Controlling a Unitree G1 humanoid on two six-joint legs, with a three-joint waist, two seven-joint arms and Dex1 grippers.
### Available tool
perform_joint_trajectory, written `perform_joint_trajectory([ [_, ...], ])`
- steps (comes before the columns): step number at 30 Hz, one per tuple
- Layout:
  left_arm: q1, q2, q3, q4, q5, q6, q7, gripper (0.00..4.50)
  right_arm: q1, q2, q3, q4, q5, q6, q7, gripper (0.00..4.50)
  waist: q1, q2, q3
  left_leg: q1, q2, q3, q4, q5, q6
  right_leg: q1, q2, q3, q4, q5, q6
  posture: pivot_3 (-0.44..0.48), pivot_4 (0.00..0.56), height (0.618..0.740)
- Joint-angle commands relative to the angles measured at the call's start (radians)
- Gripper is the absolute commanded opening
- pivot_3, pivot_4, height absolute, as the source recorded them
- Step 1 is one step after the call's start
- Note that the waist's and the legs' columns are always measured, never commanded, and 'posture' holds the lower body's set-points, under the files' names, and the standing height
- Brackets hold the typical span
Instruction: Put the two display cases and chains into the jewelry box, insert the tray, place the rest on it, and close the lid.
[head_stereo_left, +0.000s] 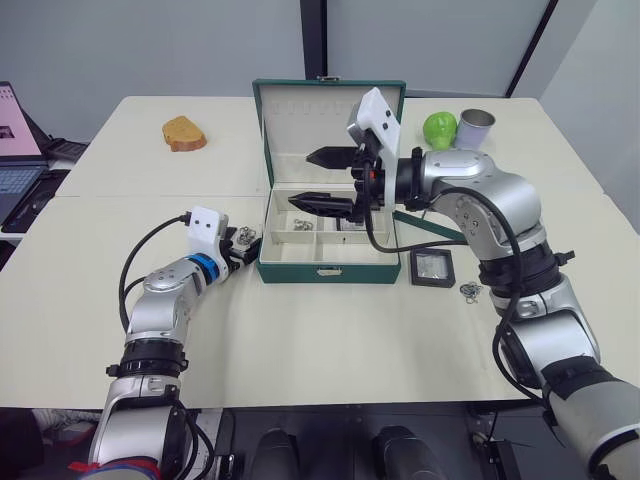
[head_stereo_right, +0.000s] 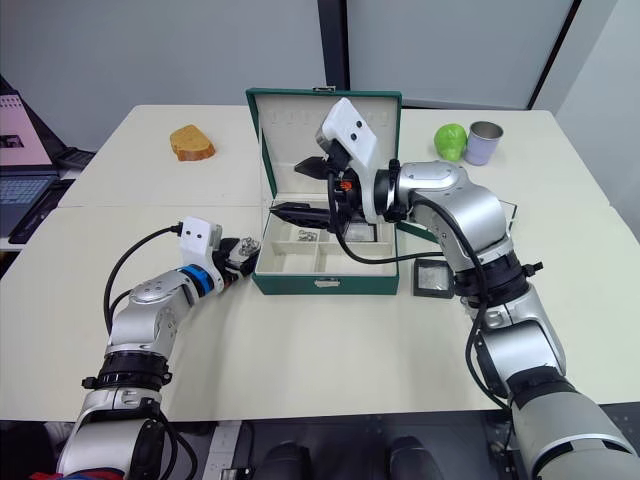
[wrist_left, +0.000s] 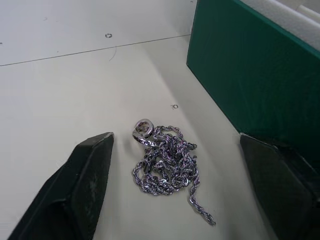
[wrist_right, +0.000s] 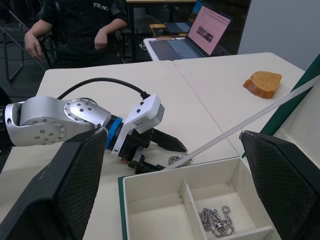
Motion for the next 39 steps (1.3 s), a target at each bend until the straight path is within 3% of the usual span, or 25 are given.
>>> perform_joint_trajectory([
  [1, -0.001, -0.012, -0.018, 0.009, 0.010, 0.000, -0.008, 2.74, -0.008, -0.008, -0.032, -0.035, 0.003, -0.009, 0.007, 4.50, 0.000, 0.000, 0.000, 0.000, 0.000, 0.000, 0.000, 0.000, 0.000, 0.000, 0.000, 0.000, 0.000, 0.000, 0.000, 0.000, 0.150, 0.740],
  [10, -0.002, -0.016, -0.021, 0.008, 0.012, 0.005, -0.020, 0.22, -0.003, -0.020, -0.039, -0.024, -0.005, -0.025, 0.023, 4.50, 0.001, 0.000, 0.000, 0.000, 0.000, 0.000, 0.000, 0.000, 0.000, 0.000, 0.000, 0.000, 0.000, 0.000, 0.000, 0.000, 0.150, 0.740],
  [22, 0.019, -0.005, 0.001, -0.050, 0.000, 0.008, -0.013, 0.15, 0.011, -0.041, -0.054, -0.048, 0.010, -0.046, 0.052, 4.50, 0.002, 0.000, 0.000, 0.000, 0.000, 0.000, 0.000, 0.000, 0.000, 0.000, 0.000, 0.000, 0.000, 0.000, 0.000, 0.000, 0.150, 0.740],
  [32, 0.032, 0.078, 0.052, -0.364, -0.122, 0.184, -0.067, 0.15, 0.025, -0.098, -0.124, -0.112, 0.077, -0.017, 0.095, 4.50, 0.001, 0.000, 0.000, 0.000, 0.000, 0.000, -0.001, 0.000, 0.000, 0.000, 0.000, 0.001, -0.002, 0.000, 0.000, 0.000, 0.150, 0.740],
  [39, 0.007, 0.196, 0.092, -0.537, -0.256, 0.347, -0.158, 0.15, 0.059, -0.163, -0.162, -0.170, 0.113, 0.002, 0.111, 4.50, 0.001, 0.000, 0.000, -0.001, 0.000, 0.001, -0.002, 0.000, 0.000, 0.000, 0.000, 0.001, -0.003, 0.000, 0.000, 0.000, 0.150, 0.740],
])
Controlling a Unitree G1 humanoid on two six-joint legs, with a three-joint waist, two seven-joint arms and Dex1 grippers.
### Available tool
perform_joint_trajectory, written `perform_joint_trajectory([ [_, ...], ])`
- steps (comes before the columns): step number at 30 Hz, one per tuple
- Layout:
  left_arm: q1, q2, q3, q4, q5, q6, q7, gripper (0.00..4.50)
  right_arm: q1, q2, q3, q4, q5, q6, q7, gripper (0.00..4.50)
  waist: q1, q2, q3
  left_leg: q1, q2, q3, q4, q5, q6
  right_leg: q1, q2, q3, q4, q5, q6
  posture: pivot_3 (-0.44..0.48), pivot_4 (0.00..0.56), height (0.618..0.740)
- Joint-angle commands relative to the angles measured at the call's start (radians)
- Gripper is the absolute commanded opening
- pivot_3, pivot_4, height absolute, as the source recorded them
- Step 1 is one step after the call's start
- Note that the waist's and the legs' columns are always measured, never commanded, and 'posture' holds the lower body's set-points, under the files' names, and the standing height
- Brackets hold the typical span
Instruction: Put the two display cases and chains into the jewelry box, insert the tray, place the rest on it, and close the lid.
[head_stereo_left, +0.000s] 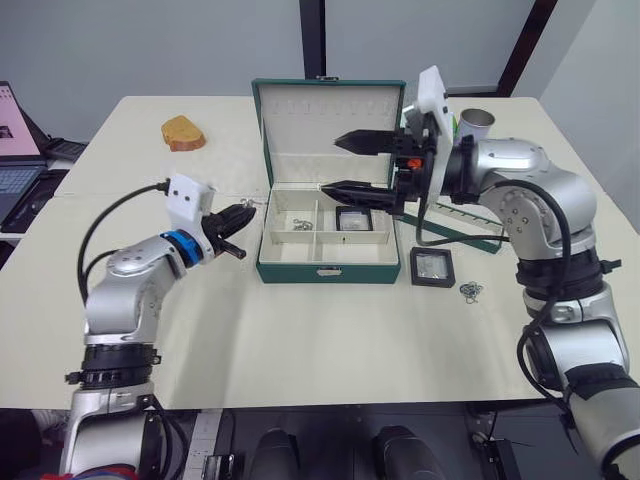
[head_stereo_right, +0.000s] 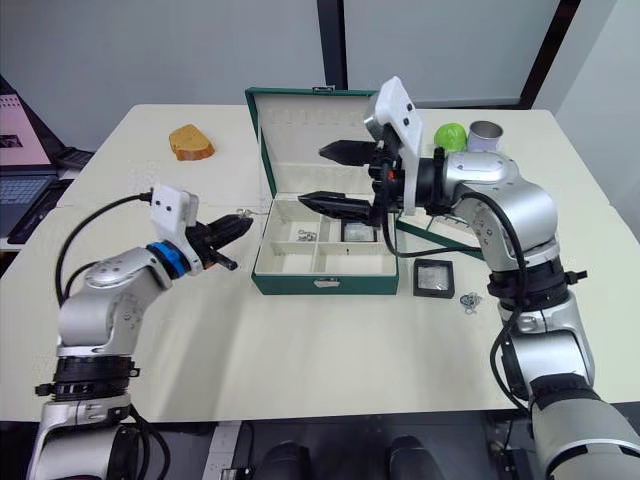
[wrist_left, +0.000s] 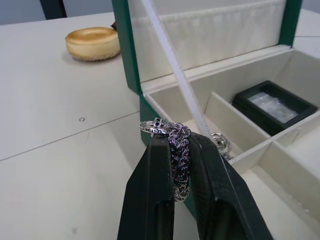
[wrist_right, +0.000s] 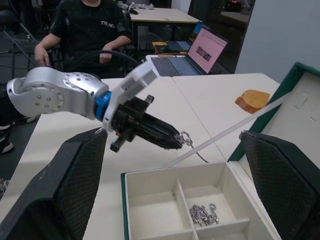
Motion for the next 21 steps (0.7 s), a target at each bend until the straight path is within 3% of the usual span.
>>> perform_joint_trajectory([
  [1, -0.047, 0.057, 0.037, -0.096, -0.087, 0.073, -0.055, 0.15, 0.001, -0.034, -0.049, -0.068, 0.034, 0.003, 0.013, 4.50, 0.001, 0.000, 0.000, 0.000, 0.000, 0.000, 0.000, 0.000, 0.000, 0.000, 0.000, 0.000, 0.000, 0.000, 0.000, 0.000, 0.150, 0.740],
  [9, -0.143, 0.102, -0.007, -0.152, -0.162, 0.160, -0.112, 0.15, 0.026, -0.071, -0.068, -0.100, 0.047, 0.005, -0.010, 4.50, 0.002, 0.000, 0.000, 0.000, 0.000, 0.000, 0.000, 0.000, 0.000, 0.001, 0.000, 0.000, -0.003, 0.000, 0.000, 0.000, 0.150, 0.740],
  [21, -0.143, 0.098, -0.156, -0.097, -0.079, 0.108, -0.188, 0.15, 0.061, -0.101, -0.099, -0.154, 0.057, 0.024, -0.054, 4.50, 0.002, 0.000, 0.000, 0.000, 0.000, 0.001, 0.000, 0.000, 0.000, 0.000, 0.000, 0.001, -0.004, 0.000, 0.000, 0.000, 0.150, 0.740],
])
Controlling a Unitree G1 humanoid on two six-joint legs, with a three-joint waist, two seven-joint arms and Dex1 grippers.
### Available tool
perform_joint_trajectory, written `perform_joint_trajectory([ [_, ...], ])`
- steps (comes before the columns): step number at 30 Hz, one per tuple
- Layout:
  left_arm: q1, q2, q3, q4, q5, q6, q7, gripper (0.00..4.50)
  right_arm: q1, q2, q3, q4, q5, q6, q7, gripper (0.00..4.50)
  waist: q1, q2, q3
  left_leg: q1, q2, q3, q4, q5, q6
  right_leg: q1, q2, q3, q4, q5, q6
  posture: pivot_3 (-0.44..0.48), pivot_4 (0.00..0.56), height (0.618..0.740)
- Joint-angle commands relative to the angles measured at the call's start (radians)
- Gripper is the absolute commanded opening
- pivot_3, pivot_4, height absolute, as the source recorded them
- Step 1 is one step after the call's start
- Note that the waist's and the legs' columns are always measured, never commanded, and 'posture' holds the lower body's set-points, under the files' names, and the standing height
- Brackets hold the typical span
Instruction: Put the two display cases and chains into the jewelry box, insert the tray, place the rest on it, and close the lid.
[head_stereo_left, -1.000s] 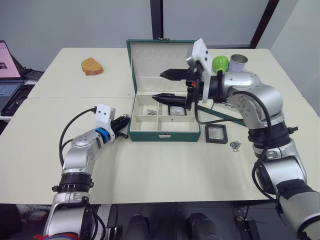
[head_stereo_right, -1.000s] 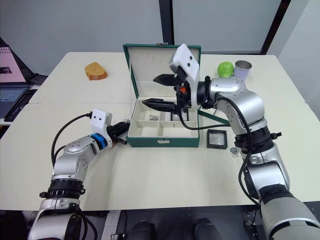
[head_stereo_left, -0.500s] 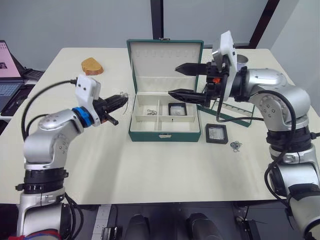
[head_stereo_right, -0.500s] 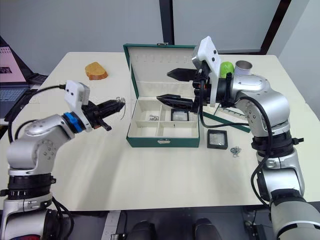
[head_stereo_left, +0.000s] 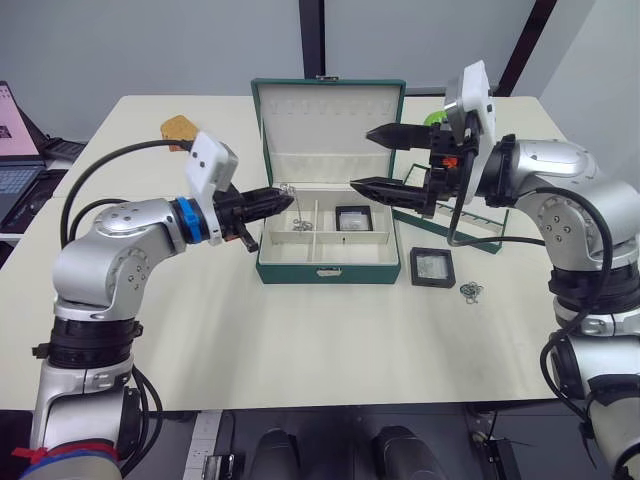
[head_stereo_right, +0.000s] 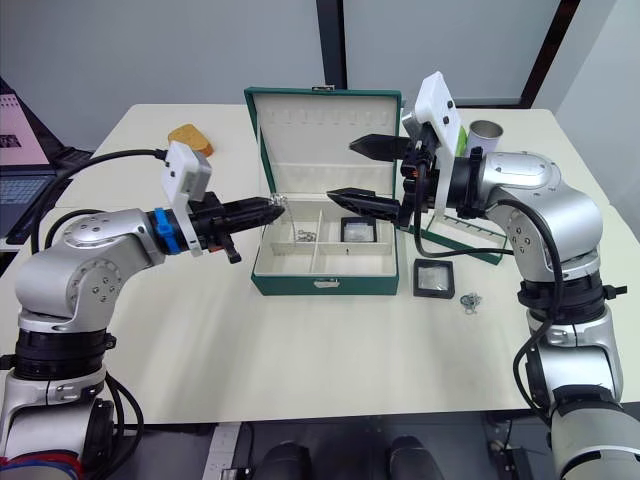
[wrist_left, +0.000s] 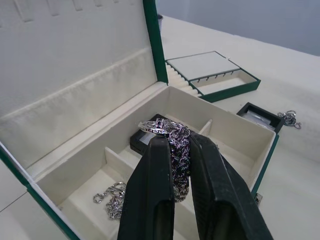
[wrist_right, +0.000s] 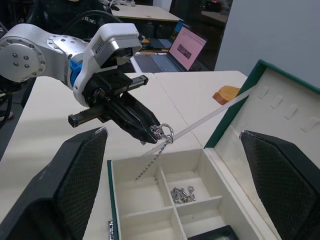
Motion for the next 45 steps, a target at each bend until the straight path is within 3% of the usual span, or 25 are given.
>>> perform_joint_trajectory([
  [1, -0.004, 0.001, -0.016, 0.006, 0.023, -0.038, -0.018, 0.15, -0.002, -0.013, -0.042, -0.054, 0.024, 0.002, -0.016, 4.50, 0.000, 0.000, 0.000, 0.000, 0.000, 0.000, 0.000, 0.000, 0.000, 0.000, 0.000, 0.000, 0.000, 0.000, 0.000, 0.000, 0.150, 0.740],
  [12, 0.078, -0.008, -0.083, 0.062, 0.112, -0.118, -0.052, 0.15, 0.019, -0.022, -0.050, -0.078, 0.030, 0.018, -0.033, 4.50, 0.000, 0.000, 0.000, 0.000, 0.000, 0.001, 0.000, 0.000, 0.000, 0.000, 0.000, 0.001, -0.002, 0.000, 0.000, 0.000, 0.150, 0.740],
  [27, 0.091, -0.017, -0.077, 0.072, 0.124, -0.138, -0.047, 0.15, 0.020, -0.023, -0.048, -0.075, 0.032, 0.015, -0.030, 4.50, 0.001, 0.000, 0.000, 0.000, 0.000, 0.001, 0.000, 0.000, 0.000, 0.000, 0.000, 0.001, -0.003, 0.000, 0.000, 0.000, 0.150, 0.740],
  [41, 0.071, -0.038, -0.038, 0.056, 0.055, -0.116, -0.072, 4.38, 0.033, -0.037, -0.053, -0.071, 0.034, 0.014, -0.021, 4.50, 0.000, 0.000, 0.000, 0.000, 0.000, 0.001, 0.000, 0.000, 0.000, 0.000, 0.000, 0.001, -0.003, 0.000, 0.000, 0.000, 0.150, 0.740],
  [45, 0.071, -0.032, 0.004, 0.021, -0.010, -0.087, -0.089, 4.45, 0.056, -0.056, -0.068, -0.073, 0.045, 0.012, -0.015, 4.50, 0.001, 0.000, 0.000, 0.000, 0.000, 0.001, 0.000, 0.000, 0.000, 0.000, 0.000, 0.000, -0.003, 0.000, 0.000, 0.000, 0.150, 0.740],
])
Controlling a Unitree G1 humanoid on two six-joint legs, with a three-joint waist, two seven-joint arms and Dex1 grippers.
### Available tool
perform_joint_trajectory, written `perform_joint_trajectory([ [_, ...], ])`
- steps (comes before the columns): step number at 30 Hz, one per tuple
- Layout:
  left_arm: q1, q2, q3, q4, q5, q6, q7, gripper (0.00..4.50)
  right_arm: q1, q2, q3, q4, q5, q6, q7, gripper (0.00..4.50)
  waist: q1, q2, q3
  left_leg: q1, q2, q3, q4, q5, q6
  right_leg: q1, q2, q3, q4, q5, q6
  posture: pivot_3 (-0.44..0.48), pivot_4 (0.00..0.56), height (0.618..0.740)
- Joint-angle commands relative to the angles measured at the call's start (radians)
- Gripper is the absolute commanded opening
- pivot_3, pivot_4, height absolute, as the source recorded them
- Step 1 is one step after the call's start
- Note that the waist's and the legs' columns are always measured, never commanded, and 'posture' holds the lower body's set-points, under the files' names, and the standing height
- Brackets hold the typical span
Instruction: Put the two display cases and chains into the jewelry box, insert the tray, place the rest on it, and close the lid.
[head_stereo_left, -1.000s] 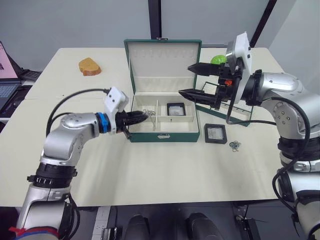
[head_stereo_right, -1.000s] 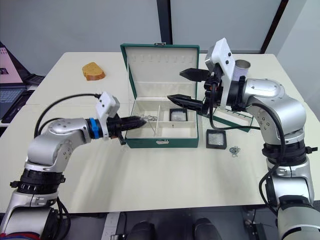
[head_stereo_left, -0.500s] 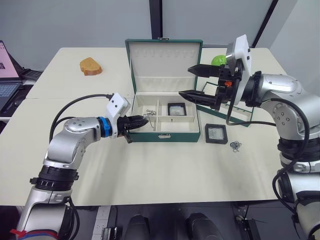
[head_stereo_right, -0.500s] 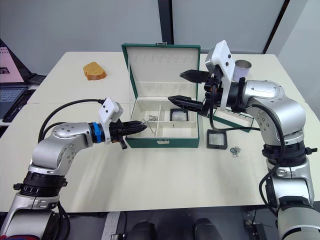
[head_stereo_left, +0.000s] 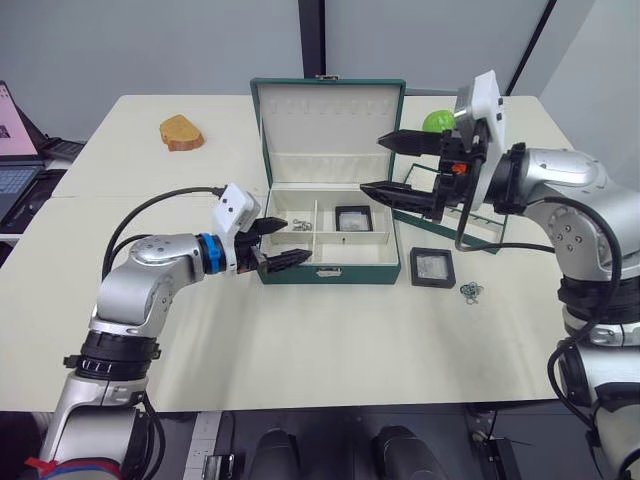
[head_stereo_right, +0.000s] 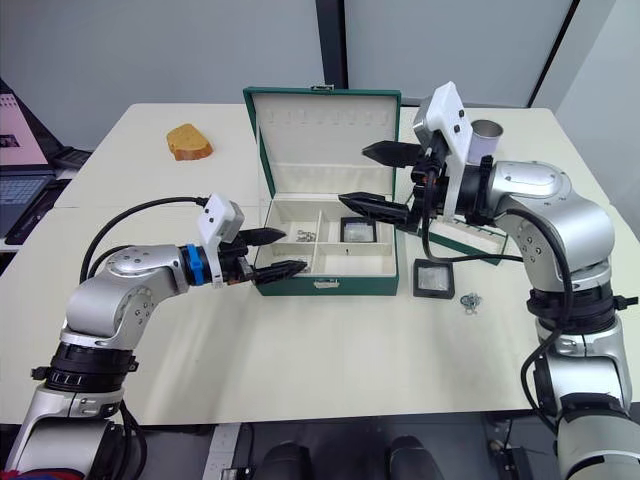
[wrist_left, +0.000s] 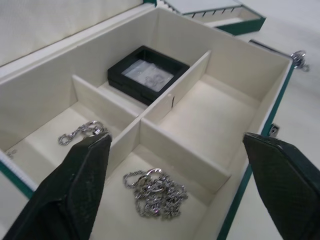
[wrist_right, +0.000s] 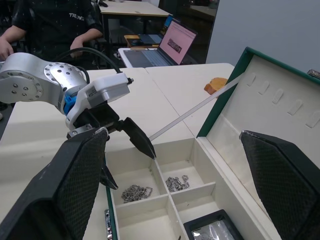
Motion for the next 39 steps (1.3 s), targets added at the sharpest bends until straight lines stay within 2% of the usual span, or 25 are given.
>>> perform_joint_trajectory([
  [1, -0.022, 0.010, 0.082, -0.057, -0.079, 0.029, -0.017, 4.45, 0.021, -0.030, -0.053, -0.036, 0.028, -0.010, 0.013, 4.50, 0.000, 0.000, 0.000, 0.000, 0.000, 0.000, 0.000, 0.000, 0.000, 0.000, 0.000, 0.000, 0.000, 0.000, 0.000, 0.000, 0.150, 0.740],
  [6, -0.002, 0.046, 0.203, -0.066, -0.158, 0.085, 0.003, 4.45, 0.121, -0.090, -0.118, -0.042, 0.050, -0.019, 0.030, 4.50, 0.000, 0.000, 0.000, 0.000, 0.000, 0.000, -0.001, 0.000, 0.000, 0.001, 0.000, 0.000, 0.000, 0.000, 0.000, 0.000, 0.150, 0.740],
  [11, 0.105, 0.110, 0.336, -0.052, -0.149, 0.077, 0.056, 4.45, 0.301, -0.162, -0.240, -0.057, 0.065, -0.030, 0.028, 4.50, 0.000, 0.000, 0.000, 0.000, 0.000, 0.000, -0.001, 0.000, 0.000, 0.001, 0.000, 0.001, -0.002, 0.000, 0.000, 0.000, 0.150, 0.740],
  [17, 0.251, 0.118, 0.442, -0.073, -0.132, 0.057, 0.132, 4.45, 0.523, -0.188, -0.368, -0.032, 0.014, -0.116, -0.029, 4.50, 0.003, 0.000, 0.000, 0.000, 0.000, 0.000, -0.002, 0.000, 0.000, 0.001, 0.000, 0.001, -0.002, 0.000, 0.000, 0.000, 0.150, 0.740],
  [21, 0.352, 0.076, 0.478, -0.096, -0.094, -0.001, 0.207, 4.45, 0.658, -0.144, -0.445, 0.049, -0.063, -0.271, -0.101, 4.50, 0.005, 0.000, 0.000, 0.000, 0.000, 0.000, -0.002, 0.000, 0.000, 0.002, 0.000, 0.001, -0.003, 0.000, 0.000, 0.000, 0.150, 0.740],
  [25, 0.393, 0.012, 0.488, -0.081, -0.042, -0.090, 0.300, 4.45, 0.724, -0.066, -0.490, 0.101, -0.082, -0.380, -0.171, 4.50, 0.007, 0.000, 0.000, 0.001, 0.000, 0.000, -0.002, 0.000, 0.000, 0.003, 0.000, 0.001, -0.002, 0.000, 0.000, 0.000, 0.150, 0.740],
  [32, 0.415, -0.093, 0.470, -0.051, 0.027, -0.224, 0.410, 4.45, 0.792, 0.039, -0.475, 0.181, -0.155, -0.563, -0.266, 4.50, 0.010, 0.000, 0.000, 0.002, -0.001, 0.001, -0.002, 0.000, 0.000, 0.005, 0.000, 0.002, -0.002, 0.000, 0.000, 0.000, 0.150, 0.740],
  [39, 0.425, -0.177, 0.463, -0.045, 0.056, -0.293, 0.489, 4.45, 0.819, 0.088, -0.465, 0.278, -0.211, -0.697, -0.329, 4.50, 0.010, 0.000, 0.000, 0.002, -0.001, 0.001, -0.002, 0.000, 0.000, 0.005, 0.000, 0.003, -0.002, 0.000, 0.000, 0.000, 0.150, 0.740],
])
